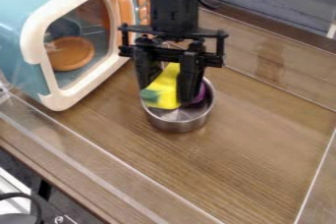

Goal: Put the banana in the silver pot

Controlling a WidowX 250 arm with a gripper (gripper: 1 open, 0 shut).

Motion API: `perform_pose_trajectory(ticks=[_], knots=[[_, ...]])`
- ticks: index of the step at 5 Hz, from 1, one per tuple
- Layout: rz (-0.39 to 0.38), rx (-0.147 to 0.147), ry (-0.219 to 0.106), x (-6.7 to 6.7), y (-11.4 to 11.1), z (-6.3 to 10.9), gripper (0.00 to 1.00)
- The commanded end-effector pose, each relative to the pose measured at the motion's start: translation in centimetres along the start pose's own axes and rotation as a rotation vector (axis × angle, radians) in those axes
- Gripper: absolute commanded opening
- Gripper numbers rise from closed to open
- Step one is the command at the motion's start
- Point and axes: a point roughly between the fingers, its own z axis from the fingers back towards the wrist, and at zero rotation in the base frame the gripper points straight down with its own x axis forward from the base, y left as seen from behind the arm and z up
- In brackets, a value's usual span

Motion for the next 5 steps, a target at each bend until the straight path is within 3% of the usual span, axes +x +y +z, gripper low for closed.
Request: perform_pose_trajectory(ticks=[1,5], knots=[[-0.014,-0.007,-0.072,0.13,-0.19,1.82,0.0],[-0.02,-0.005,-0.063,0.11,-0.13,2.01,0.0]])
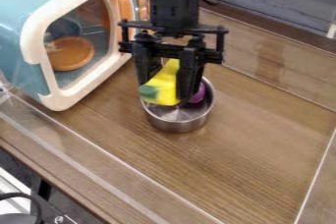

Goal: Put the banana in the silver pot

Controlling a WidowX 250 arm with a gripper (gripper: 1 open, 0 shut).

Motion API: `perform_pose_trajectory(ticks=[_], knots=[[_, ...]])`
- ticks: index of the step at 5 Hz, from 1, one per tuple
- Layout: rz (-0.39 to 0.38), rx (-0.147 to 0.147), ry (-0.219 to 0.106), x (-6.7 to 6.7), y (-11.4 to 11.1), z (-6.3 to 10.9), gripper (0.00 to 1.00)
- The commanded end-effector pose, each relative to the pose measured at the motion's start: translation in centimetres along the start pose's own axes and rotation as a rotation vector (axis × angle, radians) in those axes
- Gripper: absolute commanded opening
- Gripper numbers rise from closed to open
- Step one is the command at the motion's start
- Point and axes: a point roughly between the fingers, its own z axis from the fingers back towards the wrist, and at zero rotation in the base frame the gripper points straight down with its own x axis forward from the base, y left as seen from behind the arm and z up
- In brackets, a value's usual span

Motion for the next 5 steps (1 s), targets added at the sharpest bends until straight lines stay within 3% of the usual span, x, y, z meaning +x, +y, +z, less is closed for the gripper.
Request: perform_pose_trajectory(ticks=[1,5], knots=[[-0.005,-0.006,-0.057,0.04,-0.01,1.46,0.0],[-0.007,-0.006,-0.049,0.05,0.0,1.6,0.0]])
